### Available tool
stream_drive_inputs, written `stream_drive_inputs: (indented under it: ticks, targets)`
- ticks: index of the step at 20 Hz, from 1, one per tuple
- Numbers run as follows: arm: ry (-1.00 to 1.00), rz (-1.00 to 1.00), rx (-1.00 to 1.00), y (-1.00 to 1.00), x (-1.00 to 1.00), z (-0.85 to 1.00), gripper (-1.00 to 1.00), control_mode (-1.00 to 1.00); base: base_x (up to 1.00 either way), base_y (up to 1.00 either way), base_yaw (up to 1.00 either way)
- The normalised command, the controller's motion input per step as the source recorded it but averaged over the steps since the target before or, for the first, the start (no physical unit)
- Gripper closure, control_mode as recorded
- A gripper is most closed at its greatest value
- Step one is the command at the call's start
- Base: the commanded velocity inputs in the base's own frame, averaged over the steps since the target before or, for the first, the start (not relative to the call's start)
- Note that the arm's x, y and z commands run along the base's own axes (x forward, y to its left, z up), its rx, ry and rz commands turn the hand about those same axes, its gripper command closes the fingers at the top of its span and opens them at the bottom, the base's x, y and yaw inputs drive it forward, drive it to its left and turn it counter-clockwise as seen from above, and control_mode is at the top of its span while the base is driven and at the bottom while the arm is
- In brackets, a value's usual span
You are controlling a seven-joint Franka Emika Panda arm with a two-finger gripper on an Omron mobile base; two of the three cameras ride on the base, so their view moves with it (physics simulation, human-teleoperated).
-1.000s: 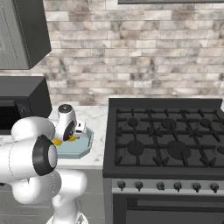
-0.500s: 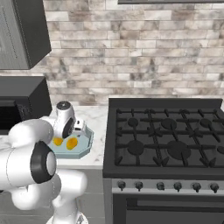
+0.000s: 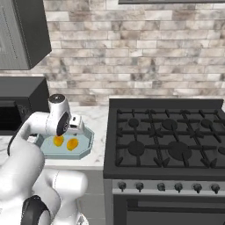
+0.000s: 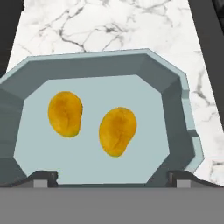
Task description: Pick up both mangos from the fridge and place them inside the tupperware on the counter.
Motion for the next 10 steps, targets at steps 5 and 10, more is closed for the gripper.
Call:
stream_drive_inputs:
  ticks: [5,10]
  targets:
    - [-0.06,-0.02,0.00,-0.53,-0.84,1.00,-1.00,-1.00,0.00,0.00,0.00]
    - [-0.09,-0.01,0.00,-0.41,-0.72,1.00,-1.00,-1.00,0.00,0.00,0.00]
